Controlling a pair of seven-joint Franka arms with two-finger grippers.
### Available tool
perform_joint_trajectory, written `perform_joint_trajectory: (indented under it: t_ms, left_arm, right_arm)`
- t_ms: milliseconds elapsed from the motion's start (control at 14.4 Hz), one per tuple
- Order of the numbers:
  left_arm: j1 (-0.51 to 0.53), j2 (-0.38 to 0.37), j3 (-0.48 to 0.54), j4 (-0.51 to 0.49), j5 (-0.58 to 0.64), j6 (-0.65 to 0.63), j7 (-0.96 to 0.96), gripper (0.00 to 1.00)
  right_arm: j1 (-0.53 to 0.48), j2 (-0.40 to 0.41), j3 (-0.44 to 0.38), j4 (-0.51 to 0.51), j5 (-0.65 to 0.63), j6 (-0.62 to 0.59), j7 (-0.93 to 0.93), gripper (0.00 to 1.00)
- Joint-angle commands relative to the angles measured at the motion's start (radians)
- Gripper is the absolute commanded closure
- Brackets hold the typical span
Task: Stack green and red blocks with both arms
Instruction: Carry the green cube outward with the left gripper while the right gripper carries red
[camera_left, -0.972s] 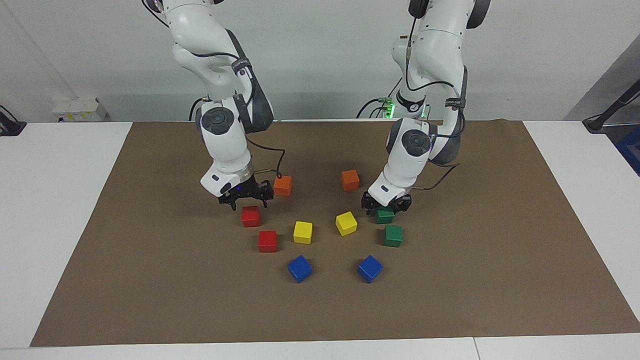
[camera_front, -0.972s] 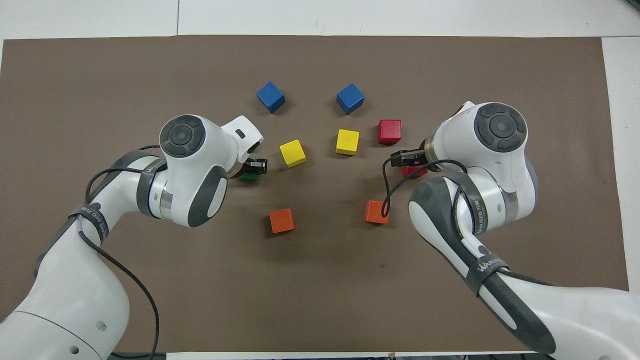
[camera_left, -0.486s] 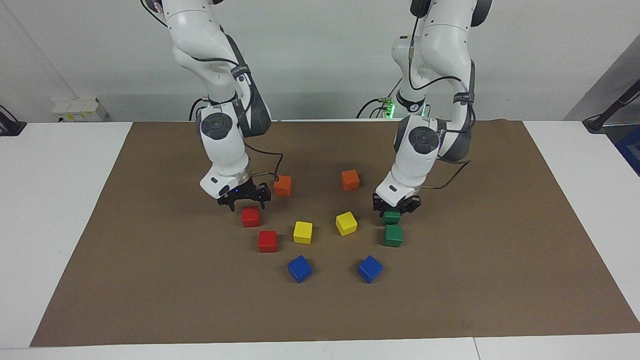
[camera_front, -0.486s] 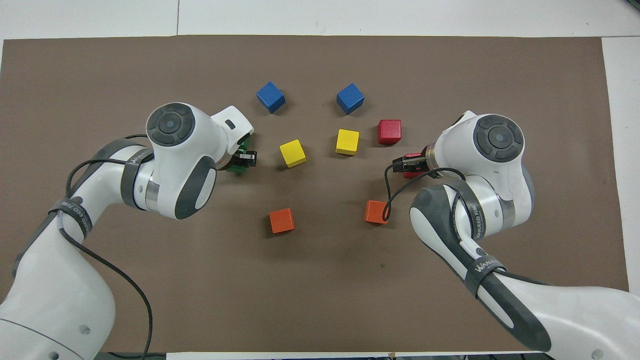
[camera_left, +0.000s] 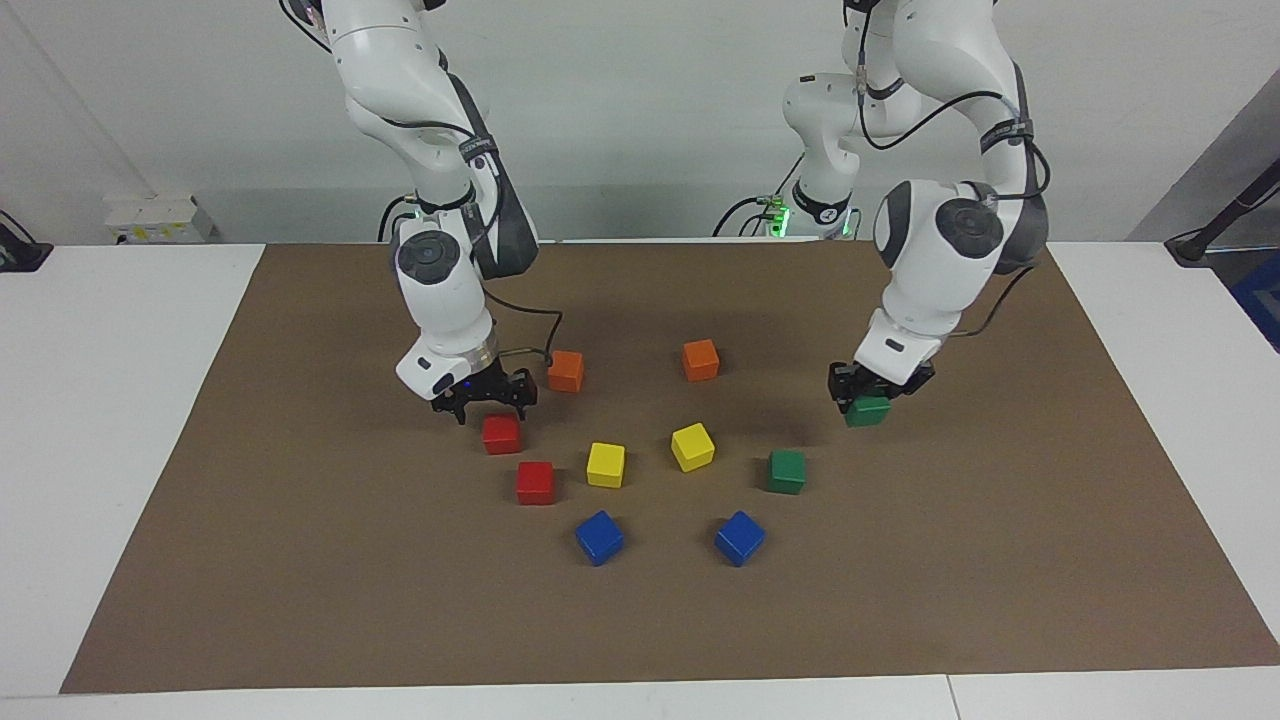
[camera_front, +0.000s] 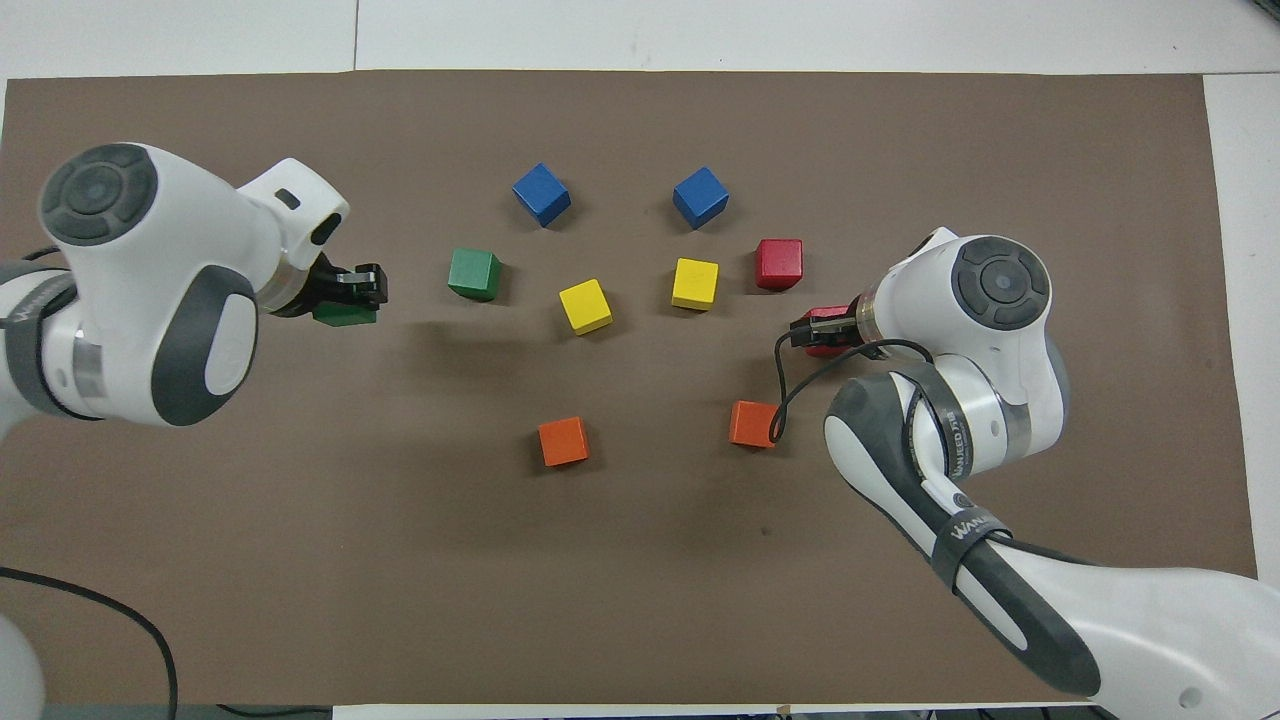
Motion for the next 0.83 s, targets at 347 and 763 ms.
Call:
perform_joint_trajectory:
  t_ms: [347,763]
  left_arm:
    - [0.284,-0.068,-0.009,-0.181,0.007,0.116,0.334,1.00]
    - [0.328,-0.048,-0.008,-0.281,0.007,0.278,0.402,1.00]
  right_arm:
    - [-0.018,0.015,0.004,0.016,-0.013,0.020,0.002,0.78]
    - [-0.194,0.017,0.006,0.231,-0.049,-0.204,-0.229,1.00]
